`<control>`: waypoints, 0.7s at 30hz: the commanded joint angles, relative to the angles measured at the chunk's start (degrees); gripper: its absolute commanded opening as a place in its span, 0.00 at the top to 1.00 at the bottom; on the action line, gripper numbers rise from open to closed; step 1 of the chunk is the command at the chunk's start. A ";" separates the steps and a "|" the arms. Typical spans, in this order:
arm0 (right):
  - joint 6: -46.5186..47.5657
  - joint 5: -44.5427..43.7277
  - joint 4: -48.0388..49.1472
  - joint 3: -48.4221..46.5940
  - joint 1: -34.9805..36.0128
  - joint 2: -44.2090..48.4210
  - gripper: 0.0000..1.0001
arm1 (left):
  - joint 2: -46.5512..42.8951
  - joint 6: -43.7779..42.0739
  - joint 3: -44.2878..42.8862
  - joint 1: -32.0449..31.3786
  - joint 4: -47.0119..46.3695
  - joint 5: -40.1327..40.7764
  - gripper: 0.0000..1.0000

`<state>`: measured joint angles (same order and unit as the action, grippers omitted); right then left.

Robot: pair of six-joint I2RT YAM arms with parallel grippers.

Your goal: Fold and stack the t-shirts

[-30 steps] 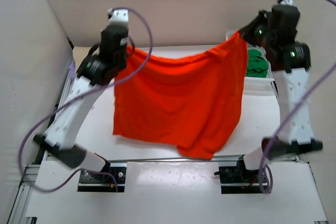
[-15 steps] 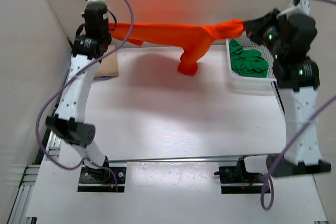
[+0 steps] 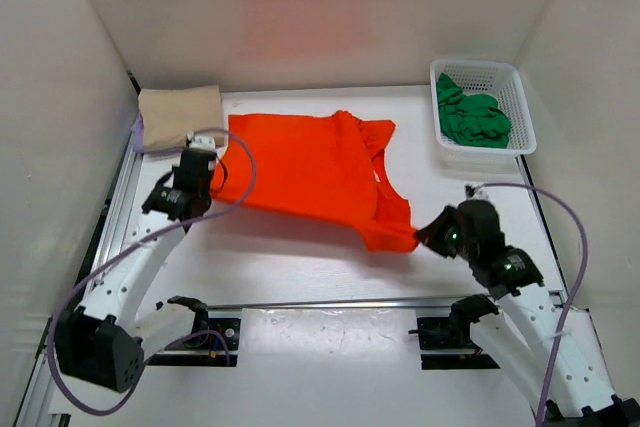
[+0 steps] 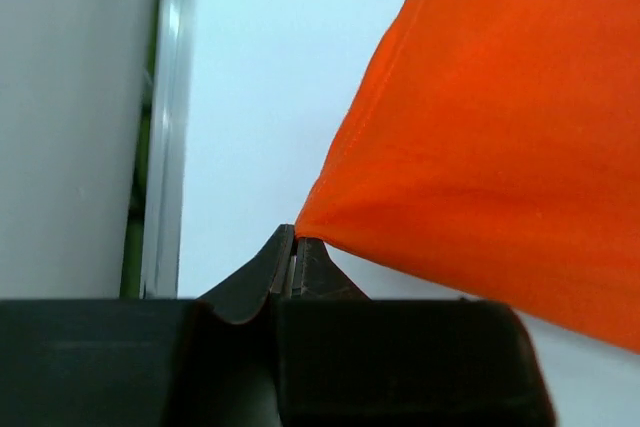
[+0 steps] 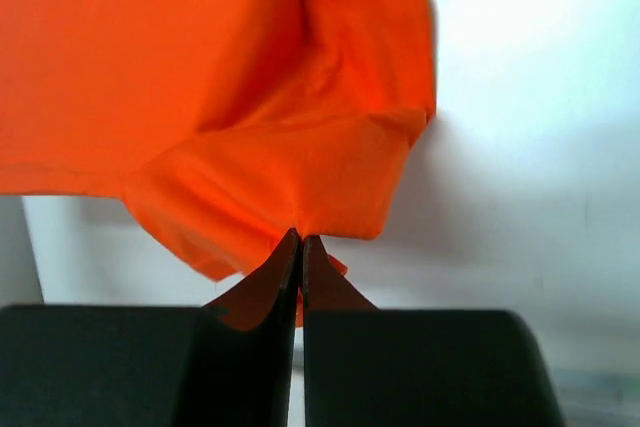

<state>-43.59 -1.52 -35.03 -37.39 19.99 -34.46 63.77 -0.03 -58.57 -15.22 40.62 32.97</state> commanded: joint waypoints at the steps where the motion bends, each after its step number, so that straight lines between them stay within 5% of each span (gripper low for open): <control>1: -7.10 0.91 -4.34 5.90 5.48 3.08 1.00 | -8.02 0.03 8.10 -0.51 7.78 -1.14 0.90; 6: -11.42 -1.81 -7.42 10.93 17.08 -3.74 1.00 | -11.65 0.03 19.25 -0.51 15.54 -3.97 0.90; 12: -4.24 -6.13 -8.48 -1.35 15.53 -18.52 1.00 | -8.58 0.03 18.50 1.95 12.29 -5.11 0.90; 17: 7.46 -1.48 -6.91 -17.34 4.13 -32.04 1.00 | 1.34 0.03 4.36 4.41 10.19 -7.92 0.90; 21: 12.03 1.69 -12.92 -46.64 -6.61 -49.96 1.00 | 19.65 0.03 -18.53 5.64 5.97 -6.54 0.90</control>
<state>-38.00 -1.48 -46.02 -68.64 19.70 -75.35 74.76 -0.10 -63.75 -10.72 53.91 25.71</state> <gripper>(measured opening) 0.008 0.120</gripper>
